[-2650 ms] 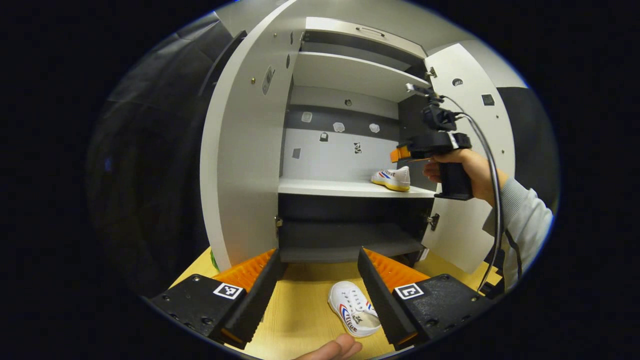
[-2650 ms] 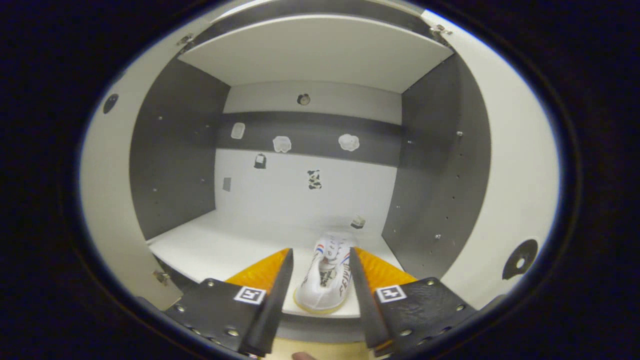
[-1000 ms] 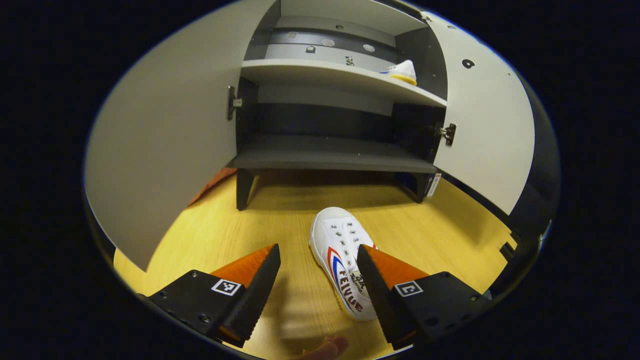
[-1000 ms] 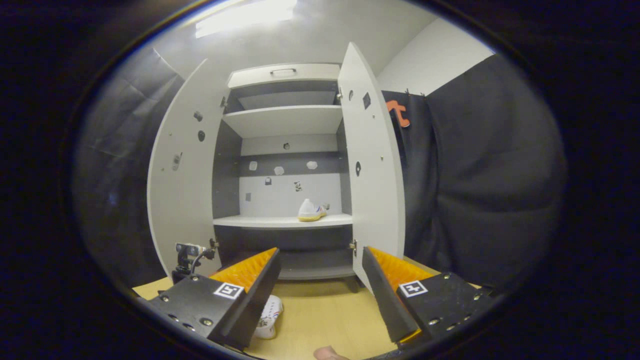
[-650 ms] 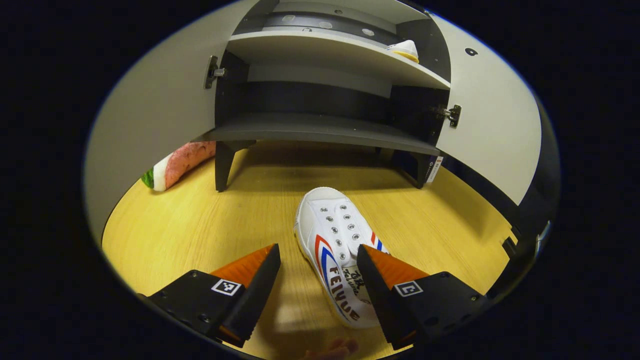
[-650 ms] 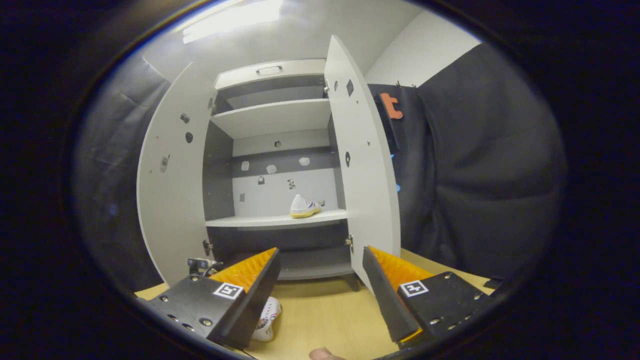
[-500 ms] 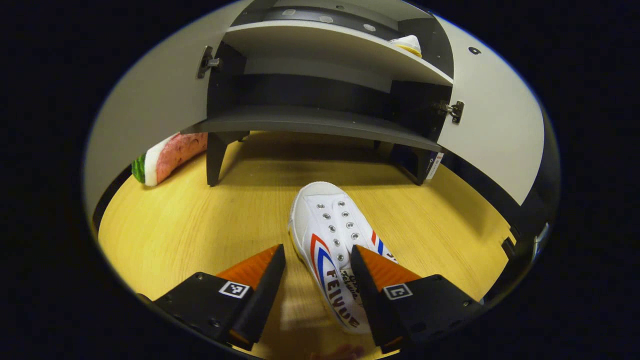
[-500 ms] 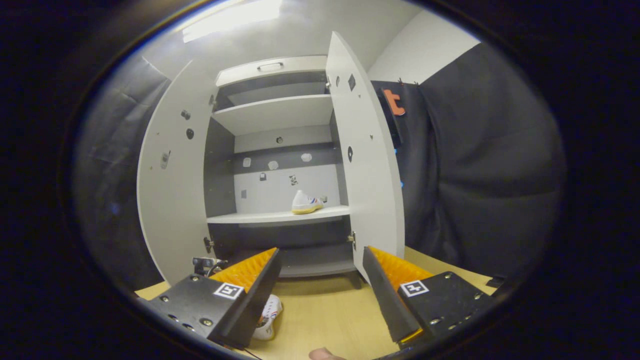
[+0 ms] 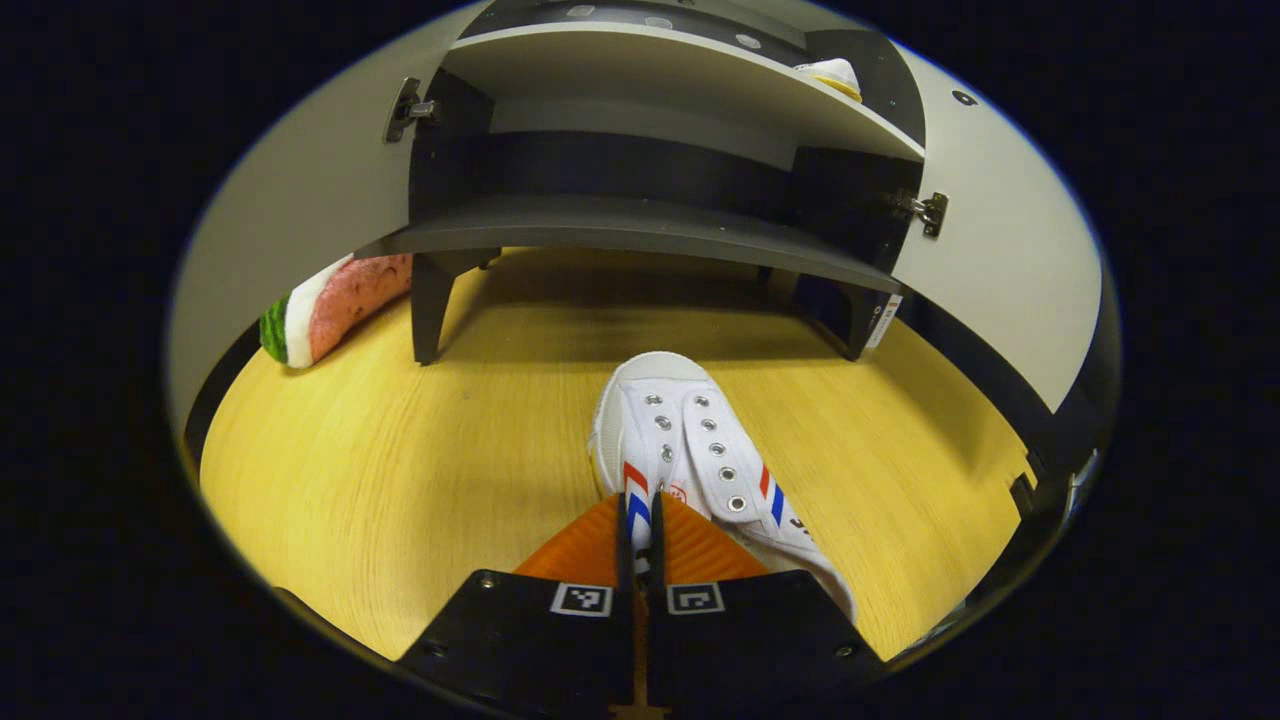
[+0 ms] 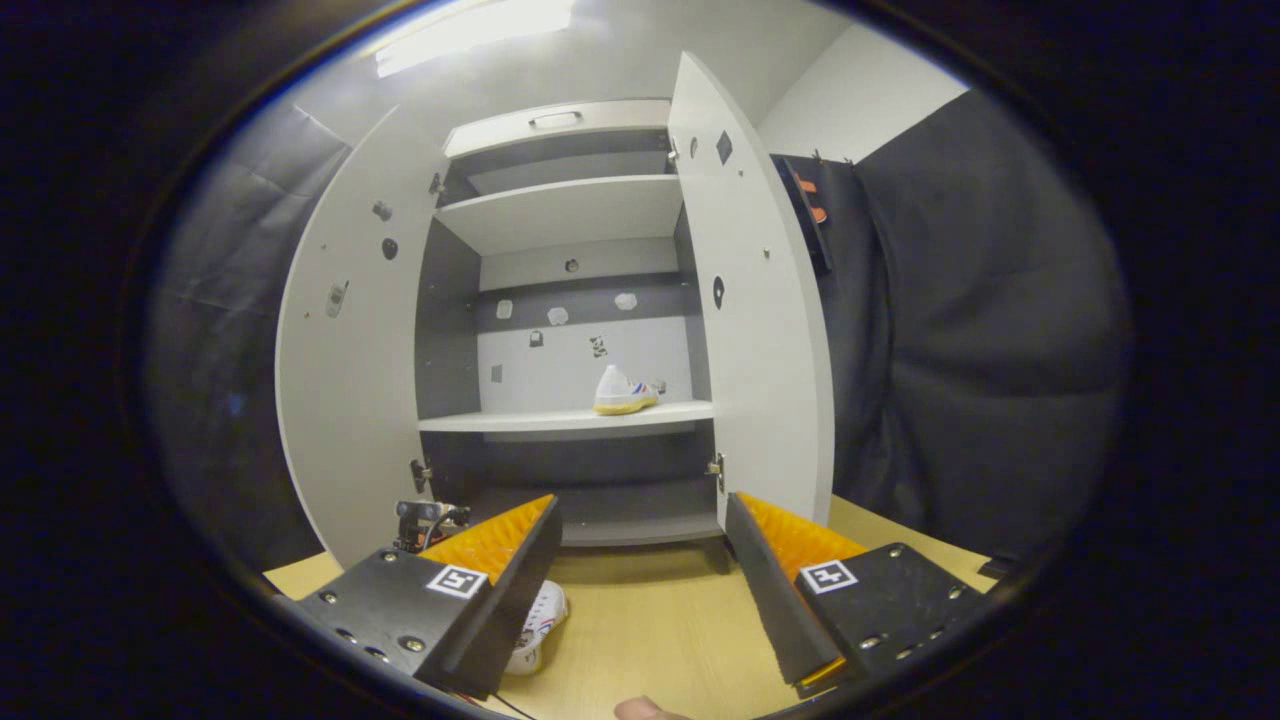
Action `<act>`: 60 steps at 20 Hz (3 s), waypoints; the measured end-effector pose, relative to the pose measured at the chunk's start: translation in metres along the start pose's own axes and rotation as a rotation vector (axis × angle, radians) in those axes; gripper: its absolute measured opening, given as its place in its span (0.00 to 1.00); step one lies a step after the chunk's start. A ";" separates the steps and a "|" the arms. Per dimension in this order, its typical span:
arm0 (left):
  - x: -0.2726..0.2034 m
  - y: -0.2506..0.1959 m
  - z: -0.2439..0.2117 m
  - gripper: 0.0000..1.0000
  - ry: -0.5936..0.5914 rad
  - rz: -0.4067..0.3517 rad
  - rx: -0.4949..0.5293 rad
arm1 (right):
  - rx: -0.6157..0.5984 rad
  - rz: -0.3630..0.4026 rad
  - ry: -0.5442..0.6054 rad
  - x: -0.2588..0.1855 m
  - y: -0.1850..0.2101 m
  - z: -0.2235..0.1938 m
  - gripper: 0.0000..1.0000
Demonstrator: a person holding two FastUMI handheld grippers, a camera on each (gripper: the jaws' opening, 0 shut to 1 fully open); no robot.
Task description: Grab one shoe with the right hand and put it into the shoe cabinet, grab the other shoe with the left hand and put it into the shoe cabinet; then close the right door with the right hand and the left door with the left hand.
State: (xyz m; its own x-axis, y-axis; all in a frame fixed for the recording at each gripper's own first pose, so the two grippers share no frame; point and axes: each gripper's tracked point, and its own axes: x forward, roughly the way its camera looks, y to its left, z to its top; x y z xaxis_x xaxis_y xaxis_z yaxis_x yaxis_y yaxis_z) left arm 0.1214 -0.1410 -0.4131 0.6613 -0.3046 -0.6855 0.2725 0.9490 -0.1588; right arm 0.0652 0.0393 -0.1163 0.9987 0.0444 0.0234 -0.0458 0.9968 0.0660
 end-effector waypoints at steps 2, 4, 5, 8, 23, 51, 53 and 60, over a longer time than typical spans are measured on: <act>-0.004 0.000 0.000 0.04 0.002 0.018 0.020 | -0.003 -0.010 0.004 -0.005 -0.002 0.000 0.98; -0.013 -0.003 0.001 0.04 -0.001 0.029 0.005 | -0.010 -0.021 0.007 -0.011 -0.005 0.001 0.98; -0.020 -0.003 0.004 0.04 -0.018 0.030 0.000 | -0.014 -0.026 0.006 -0.015 -0.006 0.002 0.96; -0.051 0.001 0.020 0.04 -0.085 0.043 -0.005 | -0.019 -0.036 0.003 -0.028 -0.010 0.008 0.98; -0.212 -0.018 0.229 0.04 -0.464 0.047 0.005 | -0.023 0.045 -0.051 -0.069 0.009 0.042 0.96; 0.016 0.029 0.442 0.04 -0.182 0.186 -0.088 | -0.008 0.223 -0.073 -0.025 0.036 0.049 0.96; 0.022 0.027 0.442 0.03 -0.175 0.154 -0.082 | -0.014 0.208 -0.064 -0.026 0.032 0.047 0.96; 0.003 0.020 0.446 0.27 -0.239 0.175 -0.014 | 0.025 0.120 -0.060 -0.038 0.008 0.050 0.98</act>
State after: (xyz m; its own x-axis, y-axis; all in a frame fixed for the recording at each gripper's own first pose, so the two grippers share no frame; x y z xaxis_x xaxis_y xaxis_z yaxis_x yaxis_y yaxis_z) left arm 0.4410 -0.1592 -0.1012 0.8437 -0.1452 -0.5167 0.1312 0.9893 -0.0639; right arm 0.0258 0.0427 -0.0667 0.9831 0.1581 0.0918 -0.1659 0.9826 0.0836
